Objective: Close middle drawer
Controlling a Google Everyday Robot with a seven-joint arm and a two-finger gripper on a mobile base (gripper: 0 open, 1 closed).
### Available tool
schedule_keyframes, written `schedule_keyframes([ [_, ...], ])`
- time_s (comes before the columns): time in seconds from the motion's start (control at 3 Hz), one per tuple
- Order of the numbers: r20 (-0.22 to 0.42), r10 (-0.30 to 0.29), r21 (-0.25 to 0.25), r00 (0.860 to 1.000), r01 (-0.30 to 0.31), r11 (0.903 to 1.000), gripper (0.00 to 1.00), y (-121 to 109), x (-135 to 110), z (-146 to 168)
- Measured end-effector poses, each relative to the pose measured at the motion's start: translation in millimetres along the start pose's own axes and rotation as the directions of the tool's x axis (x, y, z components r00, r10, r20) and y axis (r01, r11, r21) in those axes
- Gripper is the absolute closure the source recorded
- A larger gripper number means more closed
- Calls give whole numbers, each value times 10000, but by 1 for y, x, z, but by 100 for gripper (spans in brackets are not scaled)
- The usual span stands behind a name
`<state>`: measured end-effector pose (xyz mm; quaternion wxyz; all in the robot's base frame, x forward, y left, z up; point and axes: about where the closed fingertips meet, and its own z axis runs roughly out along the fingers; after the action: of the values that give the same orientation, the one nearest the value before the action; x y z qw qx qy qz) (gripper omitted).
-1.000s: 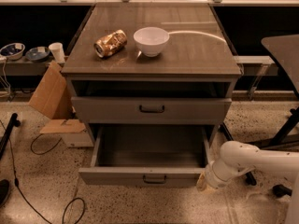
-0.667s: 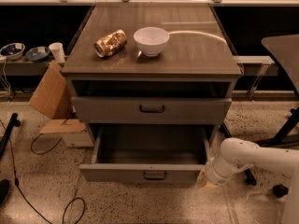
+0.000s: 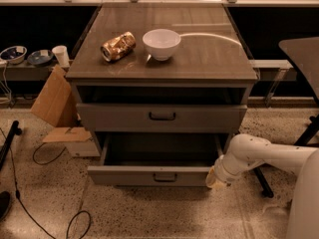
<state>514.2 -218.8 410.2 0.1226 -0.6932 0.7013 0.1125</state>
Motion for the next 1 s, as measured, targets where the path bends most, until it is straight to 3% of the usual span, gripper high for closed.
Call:
schedule_keyframes([
  [1.0,130,471,-217,9988,-468,9987,100,-50,-25,21],
])
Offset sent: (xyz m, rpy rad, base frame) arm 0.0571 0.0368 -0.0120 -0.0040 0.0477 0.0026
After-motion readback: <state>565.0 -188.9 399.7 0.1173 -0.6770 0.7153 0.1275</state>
